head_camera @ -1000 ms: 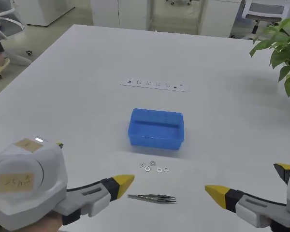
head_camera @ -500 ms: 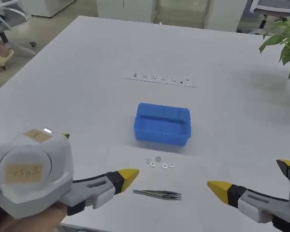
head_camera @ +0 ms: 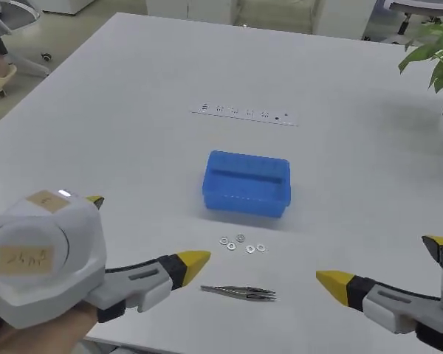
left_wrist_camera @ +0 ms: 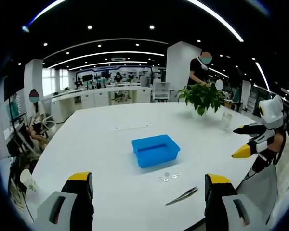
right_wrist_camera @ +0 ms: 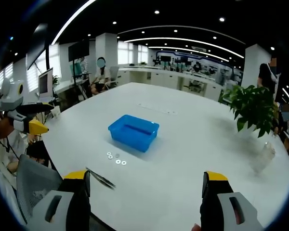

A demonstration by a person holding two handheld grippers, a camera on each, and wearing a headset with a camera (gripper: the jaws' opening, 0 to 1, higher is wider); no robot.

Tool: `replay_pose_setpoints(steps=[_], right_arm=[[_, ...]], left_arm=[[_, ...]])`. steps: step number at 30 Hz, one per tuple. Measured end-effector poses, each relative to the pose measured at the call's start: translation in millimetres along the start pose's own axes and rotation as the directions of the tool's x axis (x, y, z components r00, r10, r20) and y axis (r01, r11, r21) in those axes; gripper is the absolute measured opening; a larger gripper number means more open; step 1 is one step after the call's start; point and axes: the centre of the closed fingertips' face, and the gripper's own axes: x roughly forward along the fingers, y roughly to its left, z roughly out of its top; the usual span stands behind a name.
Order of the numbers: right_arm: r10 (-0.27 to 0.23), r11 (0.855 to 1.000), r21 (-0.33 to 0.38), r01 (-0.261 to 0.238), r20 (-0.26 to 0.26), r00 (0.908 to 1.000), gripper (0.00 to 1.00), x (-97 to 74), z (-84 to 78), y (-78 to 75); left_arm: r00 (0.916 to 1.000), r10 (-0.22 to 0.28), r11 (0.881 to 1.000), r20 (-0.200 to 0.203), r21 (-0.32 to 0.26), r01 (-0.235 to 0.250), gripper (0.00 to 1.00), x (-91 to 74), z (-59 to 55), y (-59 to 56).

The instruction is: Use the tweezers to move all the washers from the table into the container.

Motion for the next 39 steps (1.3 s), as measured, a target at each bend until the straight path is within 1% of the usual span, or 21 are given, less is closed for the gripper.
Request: replay_pose_setpoints(steps=[5,8,11,14,20,25,35,39], right_arm=[[0.003,1.0,0.001,-0.003,-0.008,1.0,0.96,2.4,-1.8,-0.1],[0.003,1.0,-0.003,-0.003,-0.012,0.9999,0.96,3.3,-2.1,-0.2],[-0.006,1.0,-0.011,0.006,-0.023,0.9997,0.96,4.7,-3.7,-2.5],[-0.003,1.0,-0.004,0.003,-0.021,0.9998,0.96,5.3,-3.5,-2.8],[-0.004,1.0,-0.013,0.004,-0.024,0.9997,0.96,7.1,-2.8,-4.4],[-0.008,1.0,-0.008,0.008,-0.034,0.9994,0.96,9.5,-4.4,-5.4],[-0.007,1.0,-0.012,0.007,-0.029,0.9996,0.95,13.0,-0.7,-6.8],[-0.006,1.0,-0.009,0.006,-0.029,0.9996,0.95,14.0,-1.0,-7.7]], left_arm=[[0.9999,0.015,1.0,-0.003,0.005,-0.015,0.99,-1.2,0.7,4.5],[0.9998,0.021,1.0,0.002,-0.003,-0.021,0.99,-1.4,0.9,7.6],[0.9997,0.025,1.0,-0.003,-0.006,-0.025,0.99,-1.2,-0.7,7.9],[0.9995,0.027,1.0,-0.016,0.002,-0.027,0.99,-0.4,-4.0,8.6],[0.9994,0.033,0.999,-0.014,-0.005,-0.033,0.99,0.5,-2.7,10.5],[0.9985,0.048,0.999,-0.024,0.014,-0.048,0.99,1.9,-3.8,14.4],[0.9985,0.05,0.999,-0.02,0.011,-0.05,0.99,4.4,-1.7,15.8],[0.999,0.041,0.999,-0.019,0.011,-0.04,0.98,6.8,-2.0,15.0]])
